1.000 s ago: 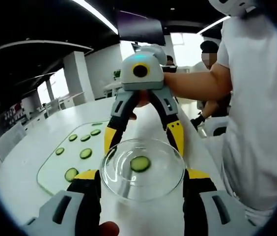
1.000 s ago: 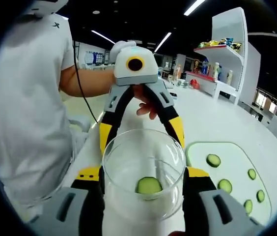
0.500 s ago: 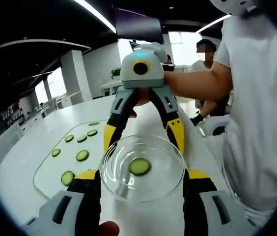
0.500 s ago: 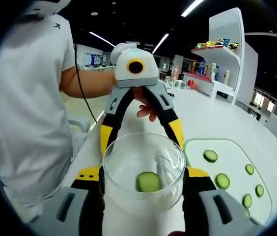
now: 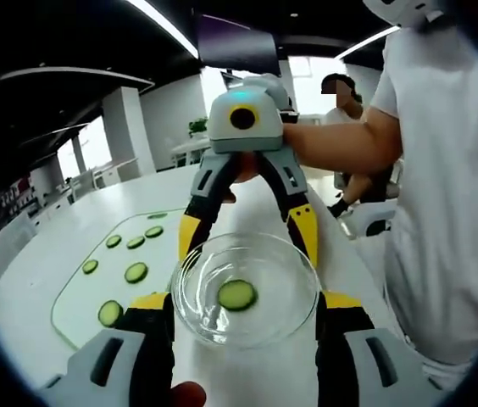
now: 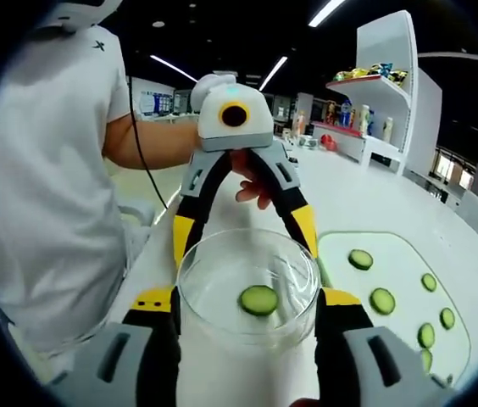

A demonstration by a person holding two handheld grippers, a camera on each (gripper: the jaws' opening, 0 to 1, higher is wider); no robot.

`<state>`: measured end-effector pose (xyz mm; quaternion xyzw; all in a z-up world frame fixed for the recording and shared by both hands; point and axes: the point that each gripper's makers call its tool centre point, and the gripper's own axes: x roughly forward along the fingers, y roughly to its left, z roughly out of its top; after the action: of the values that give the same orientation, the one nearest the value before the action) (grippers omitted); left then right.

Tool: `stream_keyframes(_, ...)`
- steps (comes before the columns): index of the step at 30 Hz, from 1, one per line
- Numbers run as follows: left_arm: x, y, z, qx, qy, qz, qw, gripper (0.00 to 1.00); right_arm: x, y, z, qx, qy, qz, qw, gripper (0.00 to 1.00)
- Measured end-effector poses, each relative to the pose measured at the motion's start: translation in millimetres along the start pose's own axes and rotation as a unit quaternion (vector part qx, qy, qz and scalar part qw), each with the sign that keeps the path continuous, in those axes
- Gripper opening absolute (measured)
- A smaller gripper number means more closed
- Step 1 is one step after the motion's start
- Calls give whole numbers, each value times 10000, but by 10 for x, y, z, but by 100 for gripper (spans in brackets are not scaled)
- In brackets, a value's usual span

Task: Open the petri dish lid, add cucumber slices into the petri dish, and close the lid

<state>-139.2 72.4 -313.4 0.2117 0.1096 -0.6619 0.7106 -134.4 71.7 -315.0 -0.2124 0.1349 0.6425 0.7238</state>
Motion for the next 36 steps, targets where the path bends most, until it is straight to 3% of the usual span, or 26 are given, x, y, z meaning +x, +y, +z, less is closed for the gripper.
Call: stream_keyframes(36,34,35,-25,20,122,-42,9999,66,11,-44,-57,57,13,-27,10000,63)
